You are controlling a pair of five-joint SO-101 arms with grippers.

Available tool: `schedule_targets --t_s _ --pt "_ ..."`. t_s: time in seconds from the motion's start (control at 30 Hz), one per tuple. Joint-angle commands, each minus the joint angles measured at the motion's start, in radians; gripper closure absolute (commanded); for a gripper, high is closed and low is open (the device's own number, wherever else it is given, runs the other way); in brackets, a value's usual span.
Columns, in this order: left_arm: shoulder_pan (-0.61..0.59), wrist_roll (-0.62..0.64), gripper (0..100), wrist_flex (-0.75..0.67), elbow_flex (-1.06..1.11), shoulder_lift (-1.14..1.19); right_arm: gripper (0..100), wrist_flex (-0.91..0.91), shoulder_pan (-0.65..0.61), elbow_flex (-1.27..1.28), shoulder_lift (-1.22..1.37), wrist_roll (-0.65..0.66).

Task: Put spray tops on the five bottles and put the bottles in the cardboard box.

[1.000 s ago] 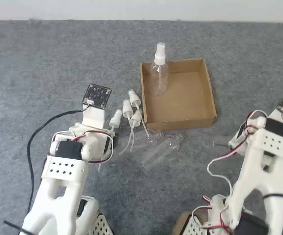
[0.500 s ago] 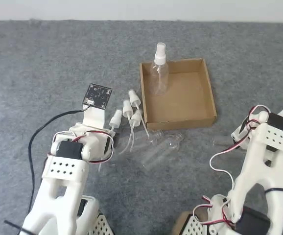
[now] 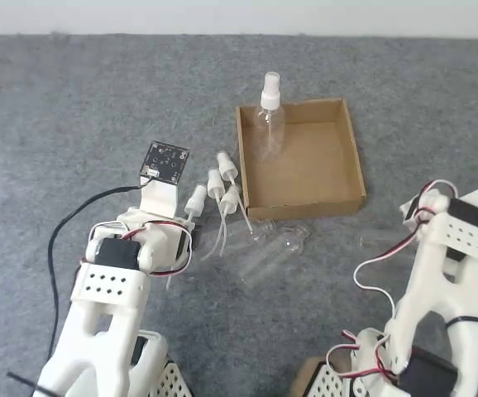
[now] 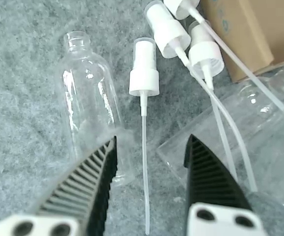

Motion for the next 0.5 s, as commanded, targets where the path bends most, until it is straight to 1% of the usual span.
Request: schedule_targets --t_s 0.0,0.23,0.4,0.47 --pt "-0.008 0.006 80 -0.02 -0.007 -0.028 74.5 -0.101 0.005 0.046 -0.005 -0.014" --pt "-0.008 0.006 80 -0.02 -0.007 -0.028 74.5 -0.124 0.004 0.121 -0.005 -0.008" --pt "-0.008 0.006 80 -0.018 -0.007 -0.028 74.5 -0.239 0.005 0.16 0.036 0.018" --pt "-0.008 0.006 80 -0.018 -0.007 -0.028 74.5 -0.243 0.01 0.146 0.081 0.023"
